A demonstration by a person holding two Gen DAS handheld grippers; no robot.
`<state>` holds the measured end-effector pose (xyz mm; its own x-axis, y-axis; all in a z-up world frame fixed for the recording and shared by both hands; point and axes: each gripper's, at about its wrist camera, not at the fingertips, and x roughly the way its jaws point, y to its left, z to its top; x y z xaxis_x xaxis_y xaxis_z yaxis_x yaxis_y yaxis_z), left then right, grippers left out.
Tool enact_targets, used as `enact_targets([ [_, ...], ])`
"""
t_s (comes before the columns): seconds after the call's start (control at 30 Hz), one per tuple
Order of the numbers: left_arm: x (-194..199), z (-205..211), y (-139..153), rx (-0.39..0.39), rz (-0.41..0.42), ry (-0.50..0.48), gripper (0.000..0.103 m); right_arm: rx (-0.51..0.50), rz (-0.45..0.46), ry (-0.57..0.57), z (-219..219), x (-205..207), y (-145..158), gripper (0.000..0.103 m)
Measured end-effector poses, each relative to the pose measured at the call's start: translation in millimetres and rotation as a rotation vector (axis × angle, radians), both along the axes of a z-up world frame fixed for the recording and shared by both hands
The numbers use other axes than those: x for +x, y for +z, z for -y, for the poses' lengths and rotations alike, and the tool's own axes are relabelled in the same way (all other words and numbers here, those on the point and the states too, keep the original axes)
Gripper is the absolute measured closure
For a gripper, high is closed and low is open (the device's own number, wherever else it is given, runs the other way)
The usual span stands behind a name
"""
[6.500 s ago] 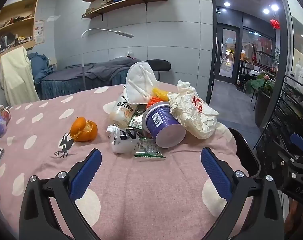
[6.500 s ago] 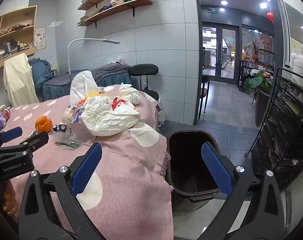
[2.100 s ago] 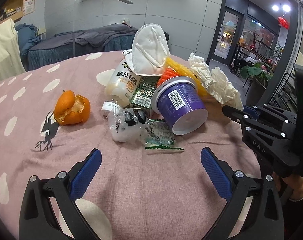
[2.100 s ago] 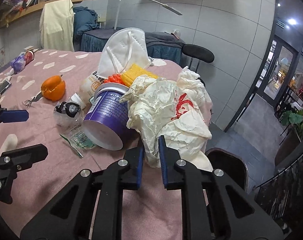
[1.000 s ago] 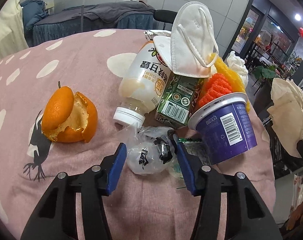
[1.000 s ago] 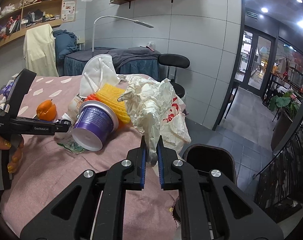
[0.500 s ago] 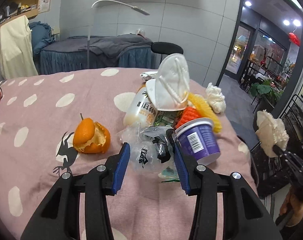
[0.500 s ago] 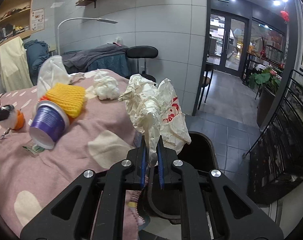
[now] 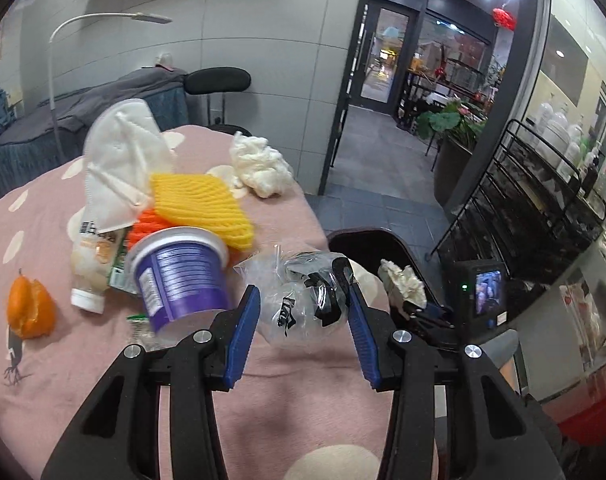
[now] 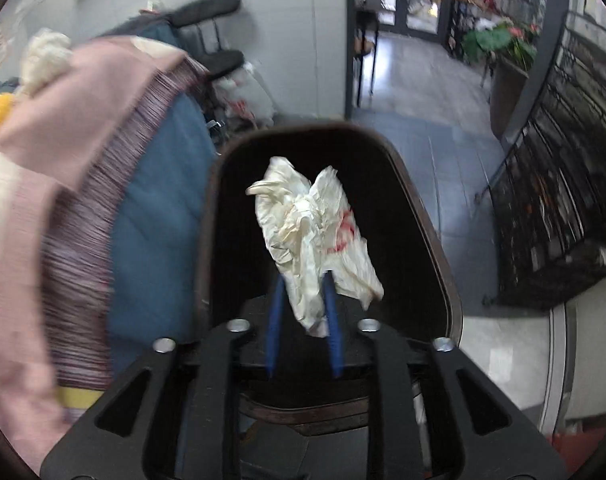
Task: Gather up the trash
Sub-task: 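Carry both bags over the brown bin and open both grippers to drop them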
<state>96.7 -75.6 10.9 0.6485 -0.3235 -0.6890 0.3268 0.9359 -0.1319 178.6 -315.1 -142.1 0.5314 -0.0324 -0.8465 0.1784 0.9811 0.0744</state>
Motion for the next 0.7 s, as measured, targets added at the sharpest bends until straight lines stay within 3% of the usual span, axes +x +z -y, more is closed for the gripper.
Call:
enact_targets([
  [0.03, 0, 8, -2, 0.013, 0.0, -0.014, 0.059, -0.002, -0.009, -0.017, 3, 0, -6, 0.043],
  [0.1, 2, 23, -6, 0.033, -0.002, -0.042, 0.059, -0.003, -0.01, -0.047, 7, -3, -12, 0.033],
  [0.5, 15, 87, -27, 0.115, -0.039, -0.159, 0.059, 0.053, 0.036, -0.151, 39, -48, 1, 0.027],
  [0.7, 31, 127, -47, 0.165, -0.101, -0.22, 0.059, 0.042, 0.08, -0.209, 54, -74, 18, 0.026],
])
